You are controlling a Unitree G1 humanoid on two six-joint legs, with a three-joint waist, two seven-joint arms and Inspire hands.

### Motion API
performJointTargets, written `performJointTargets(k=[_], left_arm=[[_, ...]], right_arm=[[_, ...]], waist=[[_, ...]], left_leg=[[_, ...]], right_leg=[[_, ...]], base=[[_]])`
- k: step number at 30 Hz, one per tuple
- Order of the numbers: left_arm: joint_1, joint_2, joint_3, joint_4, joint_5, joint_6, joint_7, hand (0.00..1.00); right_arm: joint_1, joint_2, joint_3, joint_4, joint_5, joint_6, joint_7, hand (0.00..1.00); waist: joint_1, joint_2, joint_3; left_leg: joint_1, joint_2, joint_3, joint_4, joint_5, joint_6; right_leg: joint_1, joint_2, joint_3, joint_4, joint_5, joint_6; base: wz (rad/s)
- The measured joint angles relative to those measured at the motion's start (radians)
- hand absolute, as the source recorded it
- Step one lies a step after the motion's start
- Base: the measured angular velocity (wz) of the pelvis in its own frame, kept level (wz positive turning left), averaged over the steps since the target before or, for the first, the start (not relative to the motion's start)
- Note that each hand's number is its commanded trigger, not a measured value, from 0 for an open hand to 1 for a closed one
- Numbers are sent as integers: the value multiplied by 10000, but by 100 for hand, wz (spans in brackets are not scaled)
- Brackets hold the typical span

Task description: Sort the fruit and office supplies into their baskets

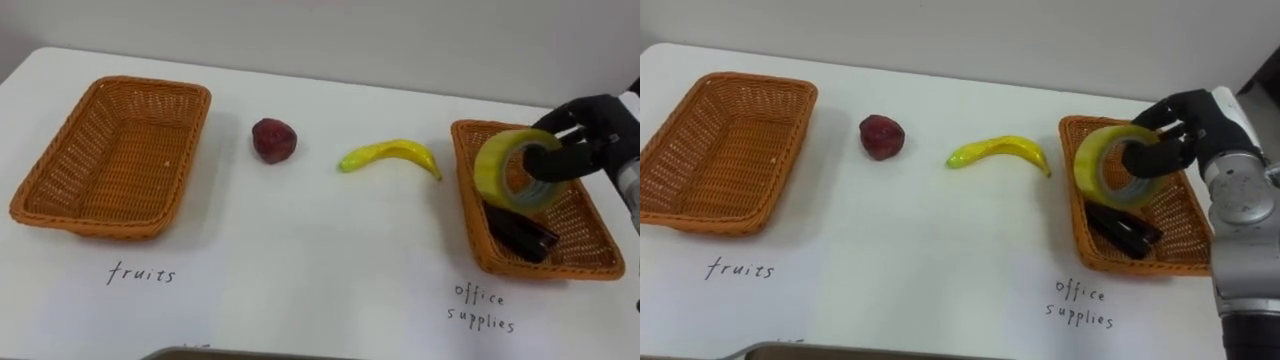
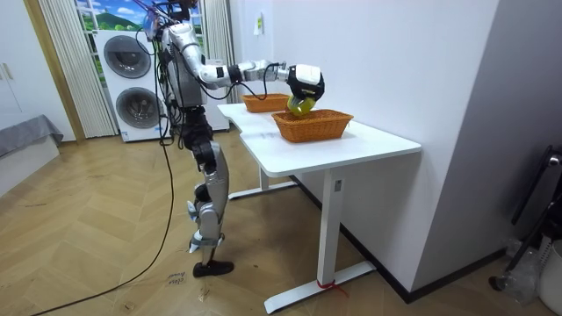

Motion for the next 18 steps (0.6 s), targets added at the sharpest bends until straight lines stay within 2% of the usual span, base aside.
performJointTargets(k=[1,2,3,4,14,18], left_arm=[[1,6,0,0,4,2,-25,0],[1,14,0,0,5,4,-39,0],[-1,30,0,-3,5,6,-56,0],[-4,46,0,-18,5,6,-62,0],[2,93,-70,-36,-203,12,-37,0],[4,93,-221,-37,-409,16,-22,0]], right_arm=[[0,0,0,51,1,0,-2,100],[0,0,0,86,1,0,-3,76],[0,0,0,148,-1,0,-17,22],[0,0,0,171,0,0,-58,0],[1,0,3,785,59,-119,-719,0],[1,0,48,1092,44,-114,-778,0]], waist=[[30,-13,7],[43,-22,12],[46,-44,24],[62,-71,23],[116,-166,-2],[128,-100,42]], left_leg=[[-5,0,-19,0,0,0],[-6,0,-19,0,0,0],[-29,0,-21,3,0,0],[-71,0,-21,6,0,0],[-205,-8,23,49,-1,2],[-213,6,79,47,-2,3]], right_leg=[[0,0,0,0,0,0],[0,0,-1,0,0,0],[-17,-1,-7,2,0,0],[-92,-2,-8,15,0,0],[-257,-39,-52,152,1,-1],[-274,-36,-65,152,1,-1]], base=[[0],[0],[0],[0],[0],[-4]])
